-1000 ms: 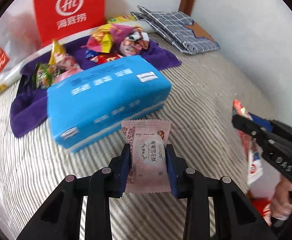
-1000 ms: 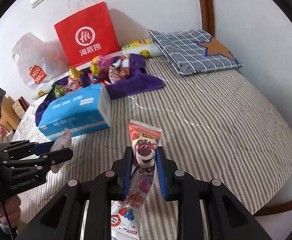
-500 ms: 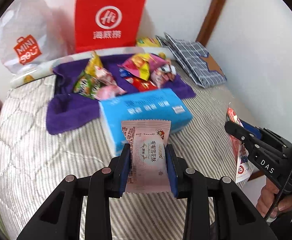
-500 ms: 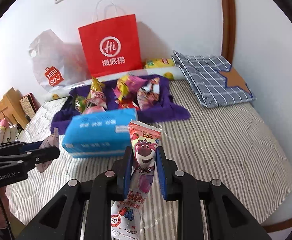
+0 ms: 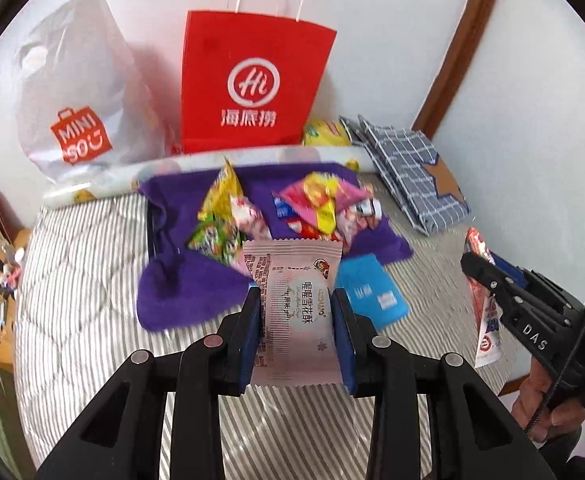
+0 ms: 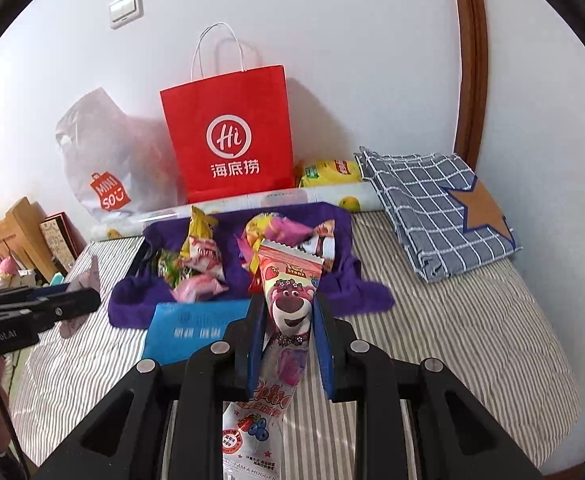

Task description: Organize snacks

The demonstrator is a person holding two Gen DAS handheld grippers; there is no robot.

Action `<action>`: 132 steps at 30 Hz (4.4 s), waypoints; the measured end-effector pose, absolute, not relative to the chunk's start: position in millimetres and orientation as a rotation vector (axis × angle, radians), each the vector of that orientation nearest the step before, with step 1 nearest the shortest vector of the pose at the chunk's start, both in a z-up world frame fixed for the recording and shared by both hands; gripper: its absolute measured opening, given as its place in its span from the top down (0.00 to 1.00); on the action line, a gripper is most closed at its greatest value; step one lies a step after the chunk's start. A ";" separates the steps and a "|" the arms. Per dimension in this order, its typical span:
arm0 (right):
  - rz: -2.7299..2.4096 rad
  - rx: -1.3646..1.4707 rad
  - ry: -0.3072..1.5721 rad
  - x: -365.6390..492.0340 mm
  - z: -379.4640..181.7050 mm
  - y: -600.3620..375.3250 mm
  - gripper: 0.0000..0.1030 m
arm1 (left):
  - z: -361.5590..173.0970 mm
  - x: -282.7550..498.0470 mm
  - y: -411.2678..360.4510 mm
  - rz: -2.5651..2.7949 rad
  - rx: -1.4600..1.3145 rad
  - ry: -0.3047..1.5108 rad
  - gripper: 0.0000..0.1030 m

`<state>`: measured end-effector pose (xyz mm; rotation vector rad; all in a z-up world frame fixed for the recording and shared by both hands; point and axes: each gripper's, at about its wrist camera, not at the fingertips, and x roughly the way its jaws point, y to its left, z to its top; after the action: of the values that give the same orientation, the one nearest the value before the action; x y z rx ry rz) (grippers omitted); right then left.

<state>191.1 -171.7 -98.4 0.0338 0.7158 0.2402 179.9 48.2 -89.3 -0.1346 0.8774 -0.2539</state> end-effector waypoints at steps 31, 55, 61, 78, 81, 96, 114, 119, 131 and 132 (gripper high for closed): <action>0.246 0.022 0.696 302.2 -105.6 -151.4 0.78 | -89.5 318.8 50.7 -0.255 -0.150 0.895 0.67; 0.311 0.063 0.738 357.4 -150.3 -136.1 0.78 | -127.0 352.0 72.1 -0.188 -0.150 0.978 0.67; 0.308 0.062 0.735 356.3 -151.4 -139.8 0.78 | -134.8 355.1 68.1 -0.189 -0.144 1.001 0.67; 0.306 0.045 0.784 364.0 -167.9 -139.4 0.78 | -156.0 362.5 60.8 -0.180 -0.134 1.091 0.67; 0.310 0.039 0.788 364.2 -169.4 -138.3 0.78 | -157.6 363.2 60.7 -0.180 -0.136 1.102 0.67; 0.308 0.024 0.792 365.3 -172.5 -135.7 0.77 | -170.0 366.0 52.8 -0.201 -0.132 1.146 0.66; 0.300 0.014 0.775 352.6 -158.4 -141.2 0.55 | -155.6 358.6 44.5 -0.186 -0.098 1.123 0.52; 0.297 0.011 0.752 327.2 -133.7 -145.4 0.46 | -132.7 336.9 40.0 -0.164 -0.070 1.064 0.42; 0.262 0.028 0.667 230.9 -68.9 -158.5 0.23 | -76.1 225.0 31.1 -0.134 -0.067 0.914 0.22; 0.256 0.027 0.670 224.1 -66.1 -158.9 0.22 | -71.7 216.5 32.3 -0.129 -0.077 0.902 0.20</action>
<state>224.1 -158.9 -66.1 0.0272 0.6698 0.2557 216.5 32.3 -71.7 -0.0773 0.9019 -0.1285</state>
